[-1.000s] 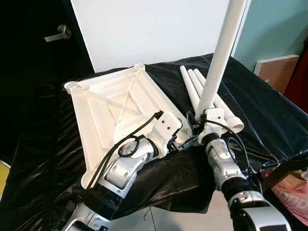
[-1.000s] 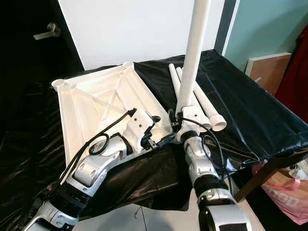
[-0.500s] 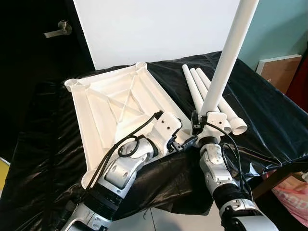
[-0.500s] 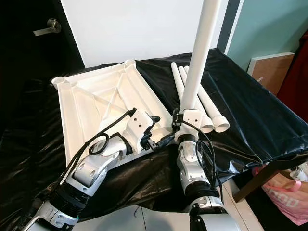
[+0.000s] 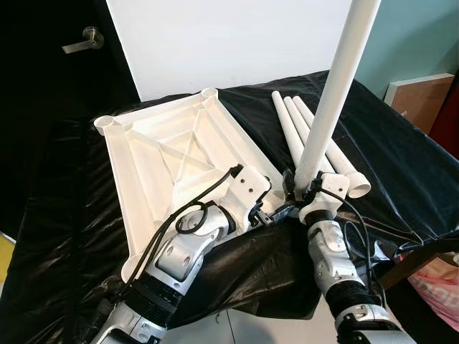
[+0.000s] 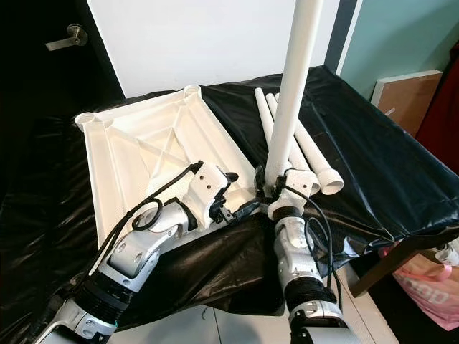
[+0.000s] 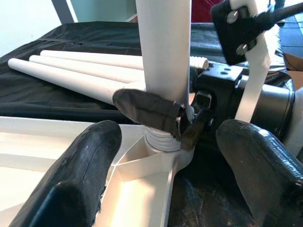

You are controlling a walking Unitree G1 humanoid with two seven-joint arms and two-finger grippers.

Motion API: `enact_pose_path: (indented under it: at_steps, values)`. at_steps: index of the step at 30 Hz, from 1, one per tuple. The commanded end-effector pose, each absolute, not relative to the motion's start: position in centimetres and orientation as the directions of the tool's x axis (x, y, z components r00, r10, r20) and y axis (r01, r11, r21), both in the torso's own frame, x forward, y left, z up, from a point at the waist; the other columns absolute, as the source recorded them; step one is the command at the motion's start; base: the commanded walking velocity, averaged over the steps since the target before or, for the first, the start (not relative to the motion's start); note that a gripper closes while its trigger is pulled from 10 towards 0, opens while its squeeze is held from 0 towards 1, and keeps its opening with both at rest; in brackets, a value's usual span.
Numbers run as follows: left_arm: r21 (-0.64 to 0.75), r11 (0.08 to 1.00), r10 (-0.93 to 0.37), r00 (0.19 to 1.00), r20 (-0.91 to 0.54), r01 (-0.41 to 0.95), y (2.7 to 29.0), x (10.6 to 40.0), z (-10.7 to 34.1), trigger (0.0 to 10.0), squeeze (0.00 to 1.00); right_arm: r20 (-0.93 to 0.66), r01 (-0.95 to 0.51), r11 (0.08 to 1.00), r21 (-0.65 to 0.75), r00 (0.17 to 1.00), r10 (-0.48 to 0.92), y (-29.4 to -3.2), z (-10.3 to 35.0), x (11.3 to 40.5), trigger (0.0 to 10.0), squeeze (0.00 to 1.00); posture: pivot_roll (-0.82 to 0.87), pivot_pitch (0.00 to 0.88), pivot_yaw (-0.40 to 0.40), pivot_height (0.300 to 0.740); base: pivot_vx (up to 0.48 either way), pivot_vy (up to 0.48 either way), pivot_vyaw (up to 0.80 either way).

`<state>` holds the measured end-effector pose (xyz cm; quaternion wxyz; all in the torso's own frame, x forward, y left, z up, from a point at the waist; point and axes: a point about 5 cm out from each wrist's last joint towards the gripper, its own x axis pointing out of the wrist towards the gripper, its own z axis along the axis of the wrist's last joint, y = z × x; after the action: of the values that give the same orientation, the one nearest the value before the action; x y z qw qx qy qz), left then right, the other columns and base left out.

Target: Building children table

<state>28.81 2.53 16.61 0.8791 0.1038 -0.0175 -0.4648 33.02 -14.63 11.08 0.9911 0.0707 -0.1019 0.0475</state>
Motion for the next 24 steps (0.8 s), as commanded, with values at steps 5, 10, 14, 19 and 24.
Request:
enact_pose_path:
  at_steps: [5,10,14,19,24]
  values:
    - [0.197,0.516,-0.839,0.538,-0.078,0.833,2.5,28.9,16.6,10.0,0.0,0.231,-0.231,0.971,0.064,0.95,0.211,-15.1,12.0,33.2,10.0,0.0,-0.2,0.009,0.035,0.74,0.0,0.0,0.0]
    - [0.197,0.515,-0.84,0.537,-0.078,0.834,2.4,28.8,16.6,10.0,0.0,0.195,-0.393,0.917,-0.071,0.896,0.399,-15.9,12.7,33.5,10.0,0.0,-0.19,0.007,0.035,0.74,0.0,0.0,0.0]
    - [0.198,0.515,-0.84,0.537,-0.079,0.834,2.5,28.8,16.6,10.0,0.0,0.159,-0.435,0.894,-0.11,0.88,0.448,-16.5,12.7,33.8,10.0,0.0,-0.19,0.001,0.038,0.74,0.0,0.0,0.0]
    - [0.206,0.513,-0.839,0.538,-0.082,0.833,2.7,29.0,16.6,10.0,0.0,0.074,-0.492,0.856,-0.159,0.858,0.508,-17.6,12.8,34.5,10.0,0.0,-0.19,0.0,0.041,0.74,0.0,0.0,0.0]
    - [0.21,0.51,-0.841,0.534,-0.081,0.834,2.6,29.0,16.7,10.0,0.0,0.035,-0.509,0.843,-0.176,0.852,0.522,-18.1,12.5,34.6,0.7,0.0,-0.19,0.0,0.04,0.74,0.0,0.0,0.0]
